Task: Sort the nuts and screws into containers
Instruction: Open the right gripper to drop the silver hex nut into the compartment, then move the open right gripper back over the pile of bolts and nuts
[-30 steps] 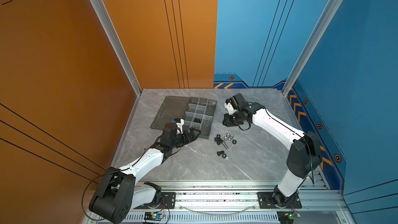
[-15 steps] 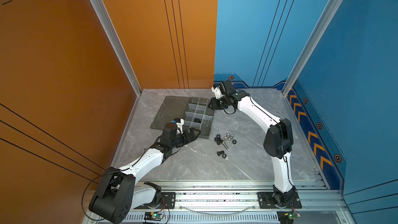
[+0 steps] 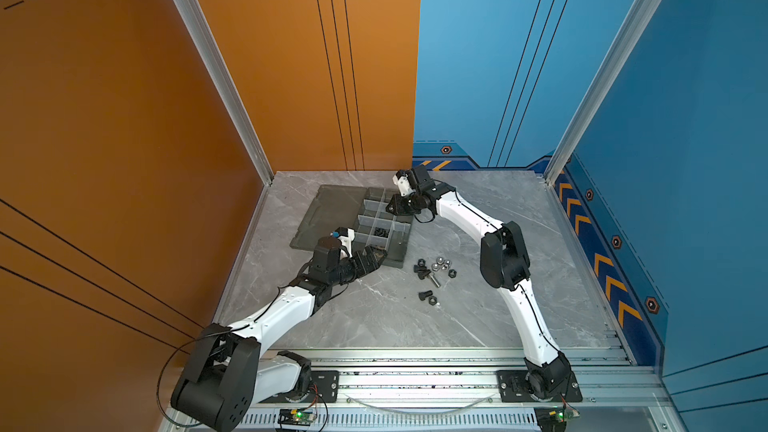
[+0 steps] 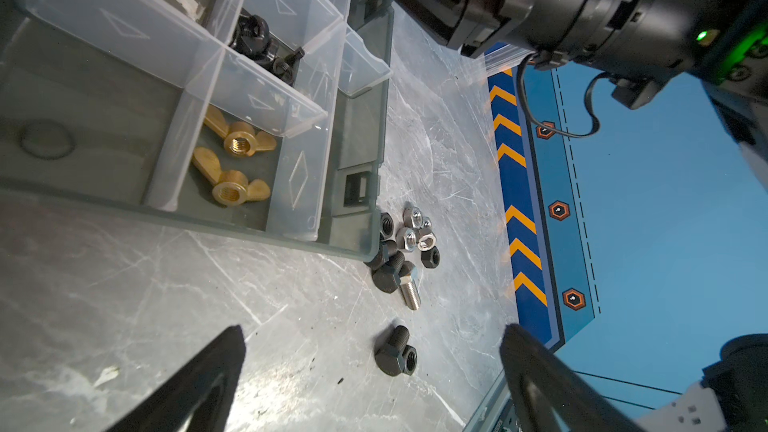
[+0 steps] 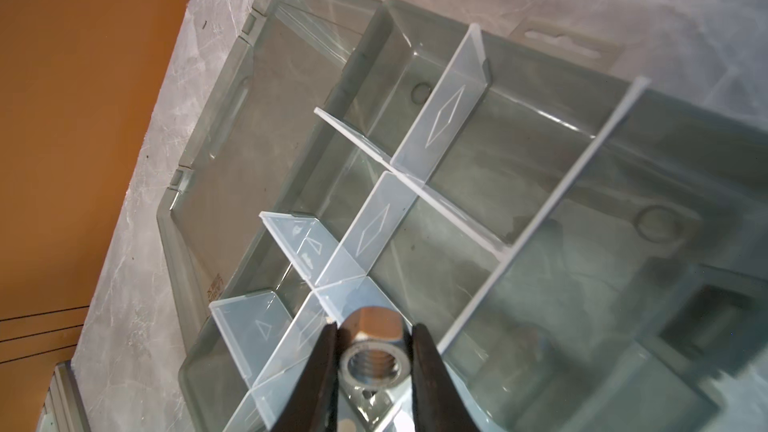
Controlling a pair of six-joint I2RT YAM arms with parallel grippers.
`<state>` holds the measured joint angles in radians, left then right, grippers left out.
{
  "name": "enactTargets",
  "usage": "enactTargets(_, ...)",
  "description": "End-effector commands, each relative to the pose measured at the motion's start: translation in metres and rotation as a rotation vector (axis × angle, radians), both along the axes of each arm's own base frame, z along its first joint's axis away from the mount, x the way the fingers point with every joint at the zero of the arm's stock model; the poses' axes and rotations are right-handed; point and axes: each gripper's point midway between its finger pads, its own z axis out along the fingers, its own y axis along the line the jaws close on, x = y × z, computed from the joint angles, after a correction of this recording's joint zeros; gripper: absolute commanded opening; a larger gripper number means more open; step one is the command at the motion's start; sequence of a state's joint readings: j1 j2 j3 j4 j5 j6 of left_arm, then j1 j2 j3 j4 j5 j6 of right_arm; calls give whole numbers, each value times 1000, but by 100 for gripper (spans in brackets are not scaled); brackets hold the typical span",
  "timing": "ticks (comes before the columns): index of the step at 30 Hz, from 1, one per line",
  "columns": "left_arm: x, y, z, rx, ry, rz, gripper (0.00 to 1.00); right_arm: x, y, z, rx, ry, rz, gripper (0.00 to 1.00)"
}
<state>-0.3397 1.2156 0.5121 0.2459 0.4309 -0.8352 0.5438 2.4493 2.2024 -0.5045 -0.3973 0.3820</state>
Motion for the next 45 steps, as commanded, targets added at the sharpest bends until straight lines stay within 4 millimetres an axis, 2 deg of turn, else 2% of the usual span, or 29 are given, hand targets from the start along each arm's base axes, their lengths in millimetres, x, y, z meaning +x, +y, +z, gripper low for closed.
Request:
enactTargets(1, 0, 2, 5, 0, -21, -3, 98, 8, 11, 10, 33, -52, 17, 4)
enactTargets(8, -1, 2, 6, 2, -18, -2, 98, 9, 9, -9, 6, -27, 10, 10)
enactTargets(12, 0, 3, 6, 3, -19, 0, 98, 8, 5, -9, -13, -23, 2, 32)
enactTargets(14, 0, 3, 6, 2, -19, -1, 98, 7, 4, -7, -17, -26, 6, 39)
enactTargets(18, 1, 2, 7, -3, -21, -4, 98, 3, -1, 7, -30, -44, 22, 44)
enactTargets(23, 2, 1, 7, -5, -21, -7, 98, -10, -6, 39, -27, -93, 62, 47)
enactTargets(28, 2, 3, 6, -3, -21, -1, 98, -41, -28, 73, -38, -117, 66, 49)
enactTargets(30, 2, 3, 6, -3, -21, -1, 98, -57, -41, 73, -59, -98, 57, 49)
enactTargets(31, 2, 4, 6, -4, -20, 1, 98, -68, -50, 83, -66, -101, 45, 50)
enactTargets(39, 1, 4, 7, -7, -25, 2, 98, -124, -125, 36, -164, 94, -101, 51)
enactTargets(42, 2, 3, 8, -8, -26, -1, 98, -143, -137, 16, -176, 164, -125, 51)
enactTargets(45, 2, 2, 5, -3, -25, -3, 98, -159, -134, -6, -136, 231, -133, 51)
